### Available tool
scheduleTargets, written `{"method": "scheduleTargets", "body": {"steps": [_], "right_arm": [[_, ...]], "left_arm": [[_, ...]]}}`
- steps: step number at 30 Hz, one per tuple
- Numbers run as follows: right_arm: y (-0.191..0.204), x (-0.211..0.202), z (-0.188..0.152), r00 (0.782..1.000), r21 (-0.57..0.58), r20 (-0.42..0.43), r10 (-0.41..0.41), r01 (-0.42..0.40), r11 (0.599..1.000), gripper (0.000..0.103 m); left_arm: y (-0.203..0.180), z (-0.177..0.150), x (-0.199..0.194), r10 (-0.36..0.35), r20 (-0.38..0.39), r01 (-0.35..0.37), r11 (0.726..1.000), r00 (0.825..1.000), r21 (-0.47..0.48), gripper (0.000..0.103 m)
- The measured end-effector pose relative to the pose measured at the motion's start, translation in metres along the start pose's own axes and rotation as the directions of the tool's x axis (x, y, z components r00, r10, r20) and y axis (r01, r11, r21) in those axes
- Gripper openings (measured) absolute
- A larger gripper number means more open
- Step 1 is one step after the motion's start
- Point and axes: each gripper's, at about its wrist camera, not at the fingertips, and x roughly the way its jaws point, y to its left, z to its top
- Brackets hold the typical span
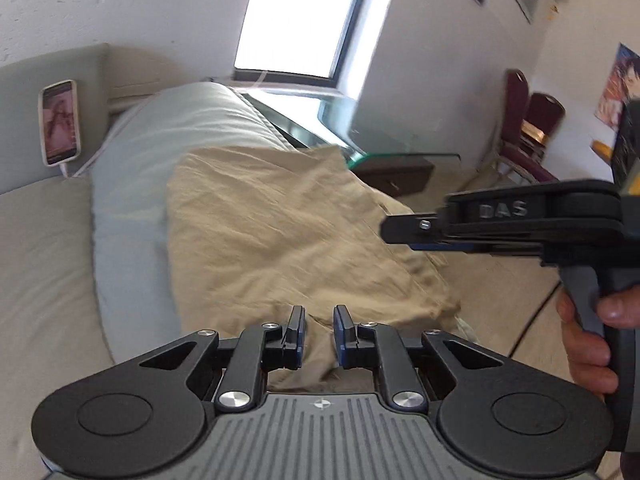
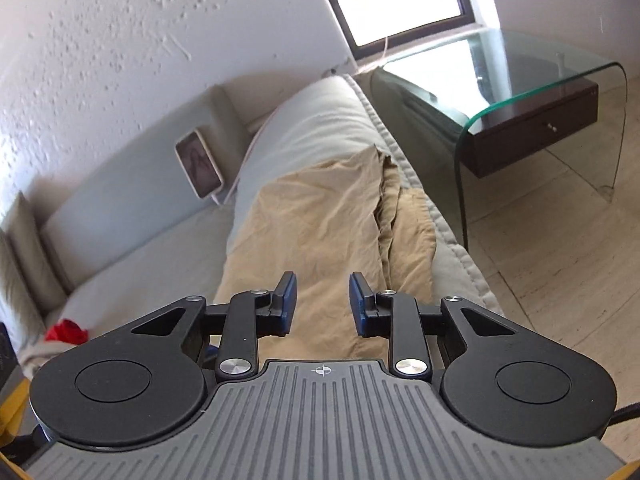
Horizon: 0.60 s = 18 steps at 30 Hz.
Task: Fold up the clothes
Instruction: 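Lower the trousers onto the sofa cushion and open both grippers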
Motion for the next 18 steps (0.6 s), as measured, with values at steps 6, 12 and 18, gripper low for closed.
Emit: {"method": "scheduleTargets", "body": {"steps": [6, 12, 18], "right_arm": [[-0.014, 0.013, -0.016, 0.982, -0.043, -0.090, -0.167, 0.163, 0.986, 0.025], [0.000, -0.048, 0.002, 0.997, 0.090, -0.028, -0.074, 0.076, 0.993, 0.053], [0.036, -0.094, 0.008, 1.000, 0.180, -0.001, -0.007, 0.007, 0.984, 0.075]], "left_arm": [[-0.014, 0.001, 0.008, 0.034, -0.078, -0.029, 0.998, 0.996, 0.061, 0.015], [-0.016, 0.017, -0.055, 0.146, -0.082, -0.149, 0.989, 0.986, -0.026, 0.062], [-0.012, 0.039, -0.104, 0.193, -0.049, -0.196, 0.977, 0.980, -0.087, 0.091]]}}
